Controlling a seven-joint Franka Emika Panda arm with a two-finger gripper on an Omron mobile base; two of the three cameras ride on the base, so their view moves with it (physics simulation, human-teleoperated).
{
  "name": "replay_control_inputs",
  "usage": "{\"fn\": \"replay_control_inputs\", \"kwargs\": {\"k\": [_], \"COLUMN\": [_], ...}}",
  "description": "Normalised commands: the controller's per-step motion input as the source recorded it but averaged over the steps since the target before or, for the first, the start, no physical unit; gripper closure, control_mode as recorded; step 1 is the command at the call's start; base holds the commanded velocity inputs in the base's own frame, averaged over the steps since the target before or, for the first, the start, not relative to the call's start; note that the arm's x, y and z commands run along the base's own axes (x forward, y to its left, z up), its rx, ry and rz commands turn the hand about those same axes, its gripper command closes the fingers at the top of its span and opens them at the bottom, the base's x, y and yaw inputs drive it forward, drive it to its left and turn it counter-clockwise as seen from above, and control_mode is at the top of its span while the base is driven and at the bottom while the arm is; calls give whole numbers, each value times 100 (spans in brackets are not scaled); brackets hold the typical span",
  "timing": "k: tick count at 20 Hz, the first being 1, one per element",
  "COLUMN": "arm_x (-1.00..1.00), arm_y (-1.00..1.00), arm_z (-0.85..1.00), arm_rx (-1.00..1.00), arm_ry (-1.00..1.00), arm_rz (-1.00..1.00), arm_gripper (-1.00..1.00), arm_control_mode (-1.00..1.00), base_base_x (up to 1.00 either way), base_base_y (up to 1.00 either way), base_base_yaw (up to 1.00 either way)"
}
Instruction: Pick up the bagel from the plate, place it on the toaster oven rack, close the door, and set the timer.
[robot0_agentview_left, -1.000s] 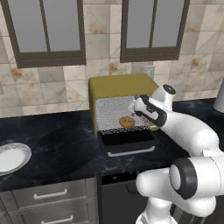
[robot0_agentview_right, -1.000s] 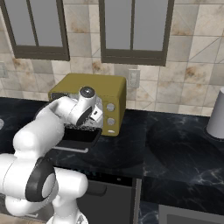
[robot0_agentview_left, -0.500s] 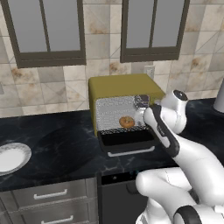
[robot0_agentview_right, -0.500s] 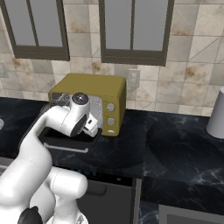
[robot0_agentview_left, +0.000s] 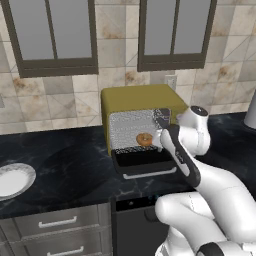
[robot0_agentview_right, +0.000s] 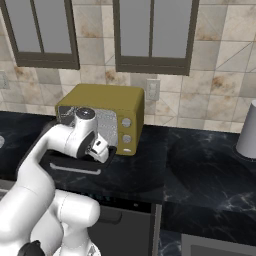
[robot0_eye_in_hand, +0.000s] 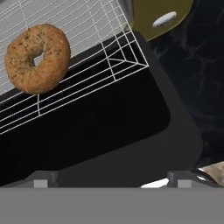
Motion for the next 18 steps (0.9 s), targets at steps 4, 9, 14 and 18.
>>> {"fn": "replay_control_inputs", "kwargs": {"k": [4, 9, 14, 18], "arm_x": [6, 1, 4, 8], "arm_y": [0, 0, 0, 0], "arm_z": [0, -14, -19, -25], "arm_rx": [-8, -6, -3, -2], "arm_ry": [16, 4, -5, -8], "arm_rz": [0, 1, 3, 4], "arm_gripper": [-100, -100, -100, -100], "arm_control_mode": [-100, -100, -100, -100], "base_base_x": [0, 0, 0, 0], "base_base_y": [0, 0, 0, 0], "base_base_yaw": [0, 0, 0, 0]}}
